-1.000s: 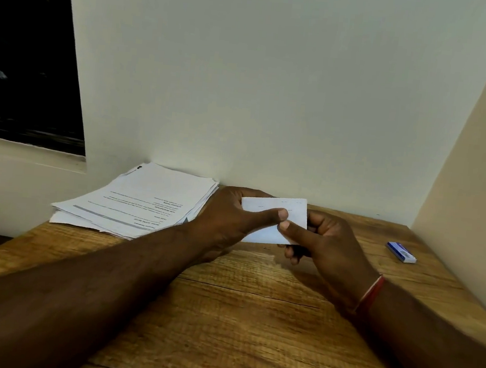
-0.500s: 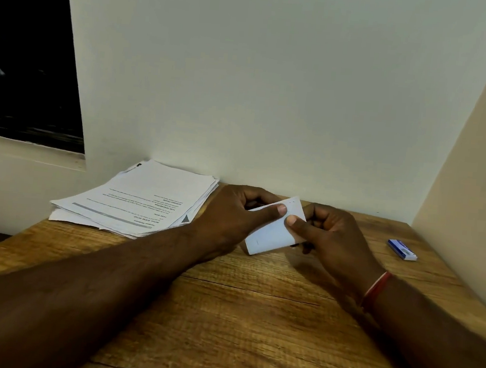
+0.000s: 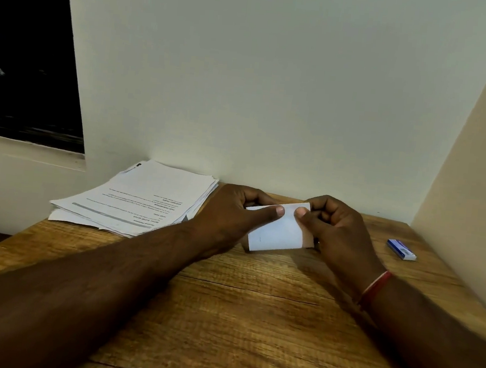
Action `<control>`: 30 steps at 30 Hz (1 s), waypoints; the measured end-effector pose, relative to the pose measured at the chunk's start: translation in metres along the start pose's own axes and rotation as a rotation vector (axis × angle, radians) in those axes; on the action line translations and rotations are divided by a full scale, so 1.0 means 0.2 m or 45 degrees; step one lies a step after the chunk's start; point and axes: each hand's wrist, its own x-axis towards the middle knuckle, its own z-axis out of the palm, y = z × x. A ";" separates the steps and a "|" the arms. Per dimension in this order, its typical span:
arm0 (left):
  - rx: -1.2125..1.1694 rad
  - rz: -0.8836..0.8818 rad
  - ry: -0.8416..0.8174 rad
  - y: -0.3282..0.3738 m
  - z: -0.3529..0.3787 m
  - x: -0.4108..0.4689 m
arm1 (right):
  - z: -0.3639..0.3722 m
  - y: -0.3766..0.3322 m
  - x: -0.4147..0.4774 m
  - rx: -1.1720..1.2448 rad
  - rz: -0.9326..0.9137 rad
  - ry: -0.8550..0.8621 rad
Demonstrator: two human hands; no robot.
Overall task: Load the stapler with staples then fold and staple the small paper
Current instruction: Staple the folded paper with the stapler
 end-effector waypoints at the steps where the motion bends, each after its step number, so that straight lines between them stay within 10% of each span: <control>1: -0.005 -0.009 0.016 0.00 0.00 0.00 | 0.00 0.01 0.00 -0.001 -0.006 0.015; 25: 0.055 0.091 0.136 -0.01 -0.03 0.02 | -0.04 0.03 0.04 -0.086 -0.023 0.080; 30: 0.131 0.204 0.266 -0.01 -0.06 0.05 | -0.13 0.06 0.09 -0.846 0.257 -0.155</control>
